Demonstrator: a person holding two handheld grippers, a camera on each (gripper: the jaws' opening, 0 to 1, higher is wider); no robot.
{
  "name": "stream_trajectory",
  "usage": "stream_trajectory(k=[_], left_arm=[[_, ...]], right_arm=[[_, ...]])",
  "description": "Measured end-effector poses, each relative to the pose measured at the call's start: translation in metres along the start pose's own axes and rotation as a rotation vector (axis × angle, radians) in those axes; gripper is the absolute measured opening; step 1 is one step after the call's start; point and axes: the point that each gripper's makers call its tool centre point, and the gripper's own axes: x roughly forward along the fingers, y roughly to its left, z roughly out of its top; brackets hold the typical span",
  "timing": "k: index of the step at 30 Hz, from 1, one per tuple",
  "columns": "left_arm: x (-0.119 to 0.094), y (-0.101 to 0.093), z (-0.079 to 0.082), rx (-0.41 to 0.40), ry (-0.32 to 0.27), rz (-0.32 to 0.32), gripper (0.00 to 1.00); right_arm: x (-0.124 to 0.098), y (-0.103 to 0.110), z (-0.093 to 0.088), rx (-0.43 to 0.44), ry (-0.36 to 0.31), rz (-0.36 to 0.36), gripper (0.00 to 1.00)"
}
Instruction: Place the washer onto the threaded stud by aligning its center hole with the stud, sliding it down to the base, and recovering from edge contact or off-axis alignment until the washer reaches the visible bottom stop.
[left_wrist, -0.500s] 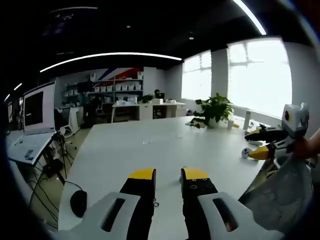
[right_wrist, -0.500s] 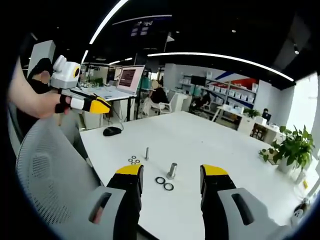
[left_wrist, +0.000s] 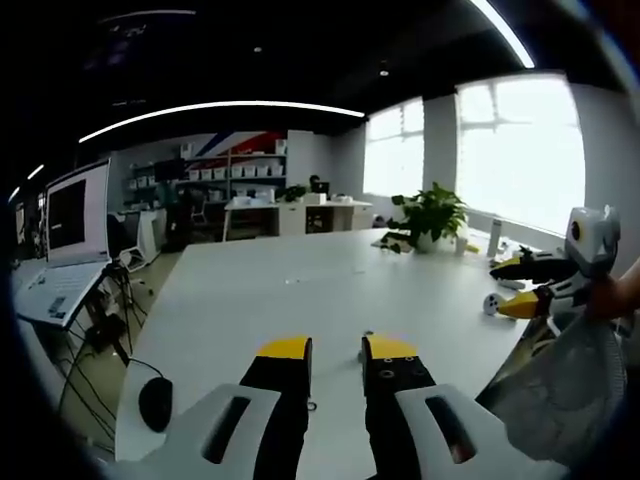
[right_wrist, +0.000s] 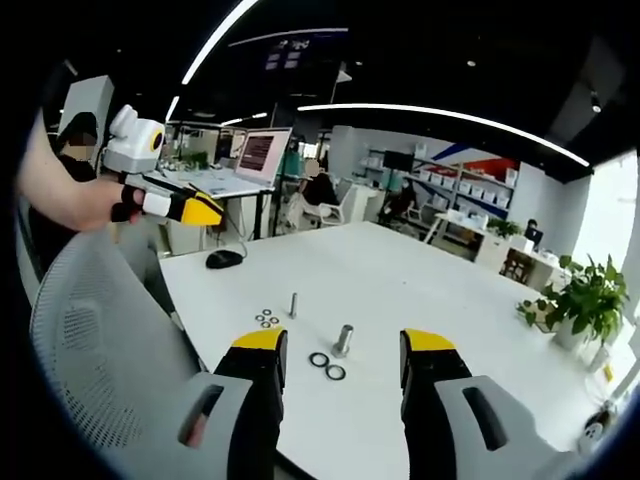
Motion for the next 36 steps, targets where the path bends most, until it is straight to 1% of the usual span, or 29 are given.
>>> stream_trajectory(k=[10, 25, 29, 36], left_arm=[[0.0023, -0.0037, -0.0016, 0.01, 0.01, -0.013, 0.18], [0.0021, -0.0023, -0.0024, 0.017, 0.011, -0.015, 0.17], [0.0001, -0.0001, -0.0015, 0.008, 0.006, -0.005, 0.17], [0.0006, 0.0002, -0.001, 0.017, 0.004, -0.001, 0.18]], right_arm=[[-0.0007, -0.0013, -0.0009, -0.009, 0.005, -0.008, 0.46], [0.0012, 0.0013, -0.0037, -0.031, 0.026, -0.004, 0.45], [0.0009, 0.0013, -0.0035, -0.032, 0.023, -0.006, 0.45], [0.0011, -0.0014, -0.0033, -0.012, 0.023, -0.012, 0.45]])
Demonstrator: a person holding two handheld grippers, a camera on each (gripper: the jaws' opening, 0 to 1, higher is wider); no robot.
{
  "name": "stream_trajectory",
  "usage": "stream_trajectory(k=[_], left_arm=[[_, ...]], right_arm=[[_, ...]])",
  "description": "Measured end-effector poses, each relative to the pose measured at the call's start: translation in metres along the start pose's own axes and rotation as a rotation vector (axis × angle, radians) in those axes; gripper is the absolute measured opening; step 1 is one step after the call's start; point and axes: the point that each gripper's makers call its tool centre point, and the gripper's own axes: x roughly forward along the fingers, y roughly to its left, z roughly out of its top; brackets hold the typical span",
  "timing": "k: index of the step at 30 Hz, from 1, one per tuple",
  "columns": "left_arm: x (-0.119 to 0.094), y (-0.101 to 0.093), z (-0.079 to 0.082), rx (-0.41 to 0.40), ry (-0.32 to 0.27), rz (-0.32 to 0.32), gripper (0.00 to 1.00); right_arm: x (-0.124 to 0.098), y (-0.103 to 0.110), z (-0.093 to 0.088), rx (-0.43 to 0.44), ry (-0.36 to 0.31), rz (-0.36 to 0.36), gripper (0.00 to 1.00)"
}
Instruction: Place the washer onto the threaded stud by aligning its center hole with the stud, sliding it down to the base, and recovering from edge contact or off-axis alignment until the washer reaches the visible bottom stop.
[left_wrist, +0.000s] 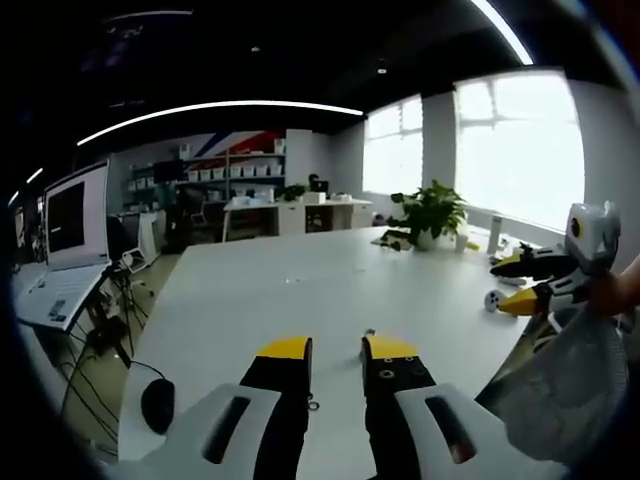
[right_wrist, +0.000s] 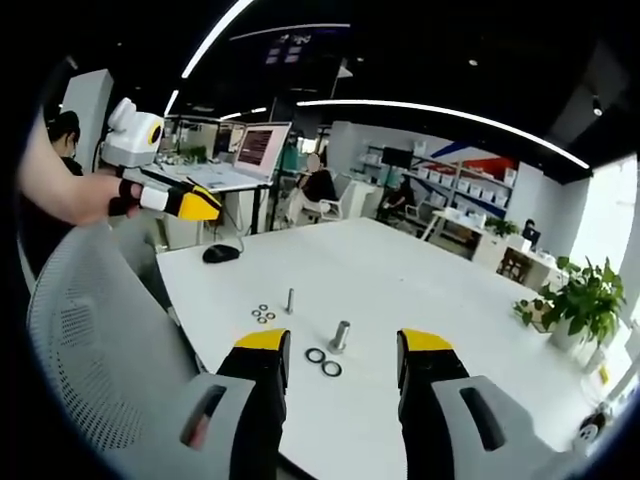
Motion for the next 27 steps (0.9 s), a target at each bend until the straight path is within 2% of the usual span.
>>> stream_trajectory(k=[27], left_arm=[[-0.0001, 0.0043, -0.0009, -0.003, 0.008, 0.022, 0.18]], right_arm=[[-0.0012, -0.0012, 0.0012, 0.031, -0.01, 0.003, 0.45]])
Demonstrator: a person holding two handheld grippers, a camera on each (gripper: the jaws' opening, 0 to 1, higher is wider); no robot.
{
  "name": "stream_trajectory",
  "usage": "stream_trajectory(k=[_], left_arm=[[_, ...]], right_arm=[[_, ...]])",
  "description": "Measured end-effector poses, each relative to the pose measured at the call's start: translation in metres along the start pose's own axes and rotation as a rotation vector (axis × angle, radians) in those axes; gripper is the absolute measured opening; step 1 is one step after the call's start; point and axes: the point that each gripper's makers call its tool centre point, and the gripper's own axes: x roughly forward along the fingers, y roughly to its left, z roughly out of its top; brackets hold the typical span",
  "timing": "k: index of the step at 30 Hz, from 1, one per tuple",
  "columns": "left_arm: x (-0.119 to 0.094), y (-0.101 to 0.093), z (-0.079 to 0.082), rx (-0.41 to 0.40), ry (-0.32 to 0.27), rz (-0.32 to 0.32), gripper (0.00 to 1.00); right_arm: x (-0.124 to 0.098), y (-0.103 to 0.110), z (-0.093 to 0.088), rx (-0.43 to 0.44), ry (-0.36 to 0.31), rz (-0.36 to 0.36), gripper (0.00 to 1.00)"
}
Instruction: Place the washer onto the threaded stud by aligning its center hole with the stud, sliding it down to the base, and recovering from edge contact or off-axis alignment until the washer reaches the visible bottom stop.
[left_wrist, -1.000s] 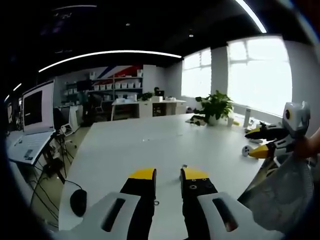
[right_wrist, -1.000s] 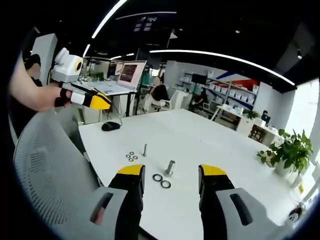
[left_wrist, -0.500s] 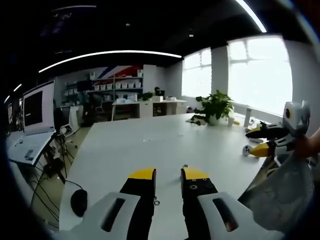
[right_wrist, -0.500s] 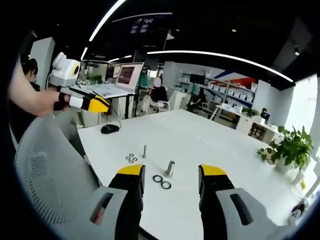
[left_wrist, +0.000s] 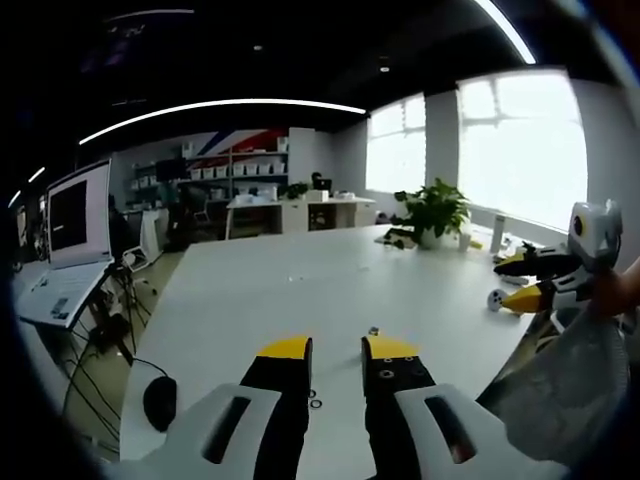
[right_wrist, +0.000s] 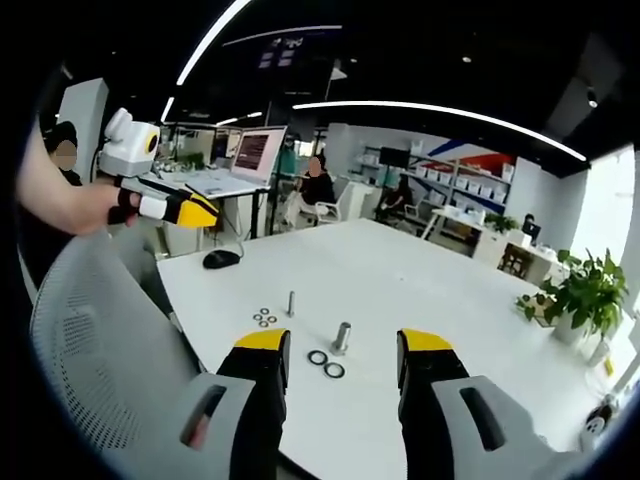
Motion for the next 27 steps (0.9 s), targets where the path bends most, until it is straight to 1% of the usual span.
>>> stream_trajectory(k=[4, 8, 12, 13, 14, 16, 20, 22, 23, 25, 27], left_arm=[[-0.001, 0.003, -0.001, 0.001, 0.002, 0.009, 0.17], [-0.001, 0.007, -0.001, -0.006, 0.004, 0.024, 0.18], [-0.001, 0.01, -0.003, 0.002, 0.014, 0.041, 0.18], [-0.001, 0.012, -0.004, 0.005, 0.024, 0.05, 0.18], [-0.001, 0.012, -0.005, 0.007, 0.029, 0.054, 0.18], [-0.001, 0.015, -0.008, 0.0, 0.045, 0.068, 0.18], [0.0, 0.017, -0.012, 0.005, 0.071, 0.094, 0.18], [-0.001, 0.019, -0.014, 0.009, 0.081, 0.105, 0.18], [-0.001, 0.019, -0.014, 0.011, 0.083, 0.108, 0.18], [-0.002, 0.022, -0.016, 0.008, 0.092, 0.124, 0.18], [-0.002, 0.025, -0.019, 0.012, 0.109, 0.135, 0.18]], right_arm=[[-0.001, 0.0, 0.004, 0.014, -0.02, -0.001, 0.45], [-0.005, -0.002, 0.014, 0.024, -0.063, -0.006, 0.44], [-0.003, 0.001, 0.02, 0.035, -0.08, 0.02, 0.44], [-0.003, -0.001, 0.022, 0.041, -0.087, 0.017, 0.44], [-0.004, -0.002, 0.027, 0.062, -0.108, 0.021, 0.44], [-0.006, -0.002, 0.031, 0.086, -0.122, 0.04, 0.44], [-0.003, 0.001, 0.03, 0.107, -0.115, 0.081, 0.45], [-0.003, 0.003, 0.033, 0.165, -0.13, 0.1, 0.45], [-0.003, 0.004, 0.034, 0.179, -0.137, 0.109, 0.45], [-0.004, 0.004, 0.036, 0.171, -0.132, 0.115, 0.45], [-0.007, 0.003, 0.044, 0.189, -0.164, 0.131, 0.46]])
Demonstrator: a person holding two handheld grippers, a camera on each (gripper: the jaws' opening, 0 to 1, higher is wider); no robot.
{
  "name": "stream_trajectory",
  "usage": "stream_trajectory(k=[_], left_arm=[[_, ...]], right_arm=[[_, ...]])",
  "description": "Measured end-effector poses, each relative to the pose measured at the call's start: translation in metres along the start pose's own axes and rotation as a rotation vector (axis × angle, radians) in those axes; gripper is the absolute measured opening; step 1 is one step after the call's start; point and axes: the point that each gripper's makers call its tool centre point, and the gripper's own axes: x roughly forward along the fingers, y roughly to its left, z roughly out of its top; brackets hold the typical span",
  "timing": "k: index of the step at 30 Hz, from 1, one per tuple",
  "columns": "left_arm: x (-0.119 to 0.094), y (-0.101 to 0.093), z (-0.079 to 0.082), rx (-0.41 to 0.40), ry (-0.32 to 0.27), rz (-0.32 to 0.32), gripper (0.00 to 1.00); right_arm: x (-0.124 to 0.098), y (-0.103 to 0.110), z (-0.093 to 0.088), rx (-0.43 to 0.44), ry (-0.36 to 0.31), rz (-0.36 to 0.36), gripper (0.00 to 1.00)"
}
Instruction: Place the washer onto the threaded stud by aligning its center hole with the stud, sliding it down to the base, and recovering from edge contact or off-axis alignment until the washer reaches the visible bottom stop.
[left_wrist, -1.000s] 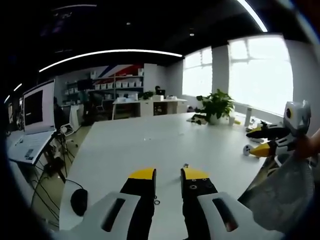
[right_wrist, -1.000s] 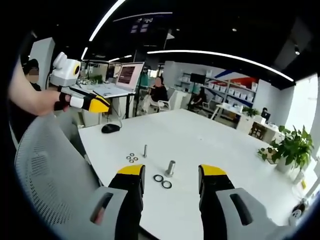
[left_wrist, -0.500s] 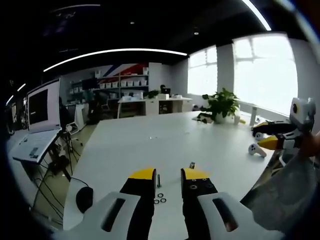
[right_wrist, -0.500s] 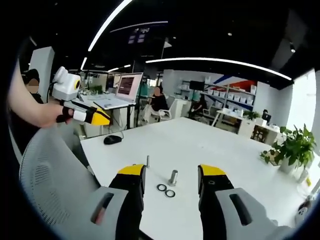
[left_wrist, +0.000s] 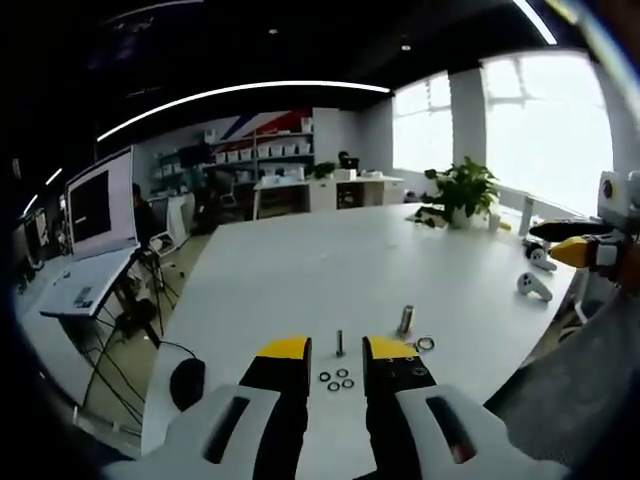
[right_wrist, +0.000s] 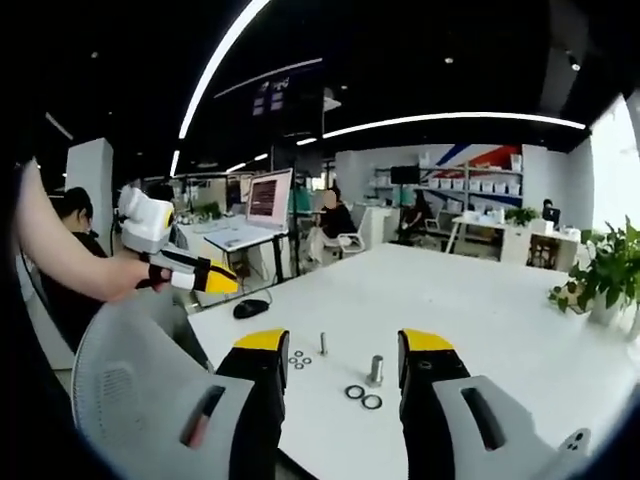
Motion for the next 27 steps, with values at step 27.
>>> stream_trajectory(k=[27], left_arm=[[0.009, -0.025, -0.019, -0.011, 0.084, -0.121, 0.18]], right_arm=[[0.01, 0.02, -0.032, -0.131, 0.102, 0.061, 0.43]])
